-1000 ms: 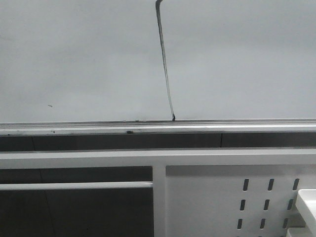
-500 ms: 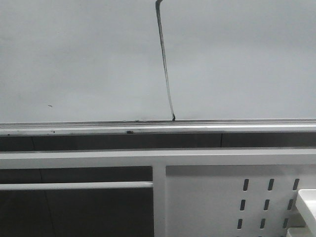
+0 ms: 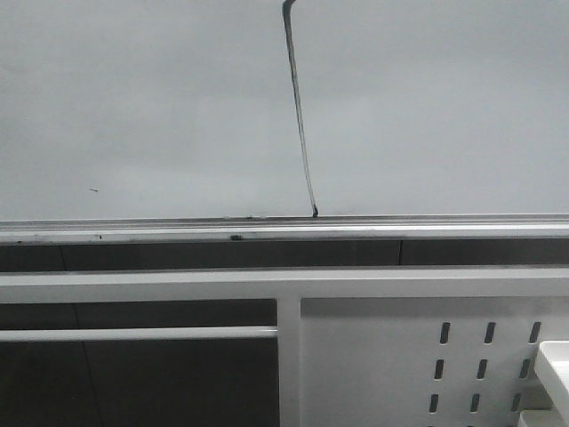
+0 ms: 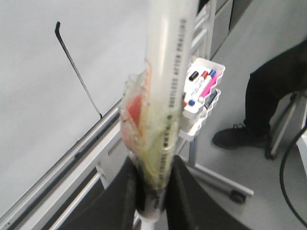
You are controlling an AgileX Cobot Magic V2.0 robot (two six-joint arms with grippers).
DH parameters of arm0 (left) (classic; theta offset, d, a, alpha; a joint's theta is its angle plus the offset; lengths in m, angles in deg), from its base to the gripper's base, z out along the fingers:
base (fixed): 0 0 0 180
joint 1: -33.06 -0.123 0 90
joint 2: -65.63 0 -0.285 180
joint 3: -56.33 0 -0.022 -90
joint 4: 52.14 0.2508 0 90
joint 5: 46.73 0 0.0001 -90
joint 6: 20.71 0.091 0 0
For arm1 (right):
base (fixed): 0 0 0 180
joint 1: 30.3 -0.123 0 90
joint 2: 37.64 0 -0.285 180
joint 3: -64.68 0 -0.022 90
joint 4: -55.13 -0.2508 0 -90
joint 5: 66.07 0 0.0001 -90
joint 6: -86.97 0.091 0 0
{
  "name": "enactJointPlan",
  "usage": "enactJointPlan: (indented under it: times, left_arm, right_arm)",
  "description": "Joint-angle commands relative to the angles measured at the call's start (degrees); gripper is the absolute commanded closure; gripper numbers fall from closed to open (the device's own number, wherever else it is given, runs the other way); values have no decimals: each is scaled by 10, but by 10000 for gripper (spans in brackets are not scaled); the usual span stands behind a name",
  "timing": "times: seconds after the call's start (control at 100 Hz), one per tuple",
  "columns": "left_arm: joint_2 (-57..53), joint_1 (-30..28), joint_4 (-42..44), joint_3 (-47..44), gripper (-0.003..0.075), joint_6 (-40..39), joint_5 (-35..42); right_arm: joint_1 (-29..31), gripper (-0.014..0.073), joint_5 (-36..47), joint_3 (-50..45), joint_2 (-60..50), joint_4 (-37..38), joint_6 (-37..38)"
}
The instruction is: Write number 1 on whiteboard
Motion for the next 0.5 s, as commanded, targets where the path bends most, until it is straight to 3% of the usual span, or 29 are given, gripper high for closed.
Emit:
enactJointPlan:
  times: [0.0, 0.1, 0.26, 0.37, 0.49]
  left_arm:
    - [11, 0, -27, -19, 740, -7, 130]
    - [43, 0, -56, -43, 740, -7, 209]
    - [140, 0, -80, -46, 740, -7, 311]
    - [204, 0, -146, -46, 740, -7, 409]
    - [260, 0, -211, -43, 740, -7, 478]
  right_arm:
    - [39, 409, -22, 15, -43, 33, 59]
    - [70, 672, -54, -9, -93, 75, 69]
    - [91, 642, -36, -85, -204, 96, 74]
    - [91, 642, 2, -146, -293, 125, 92]
    - [91, 642, 19, -198, -379, 225, 197]
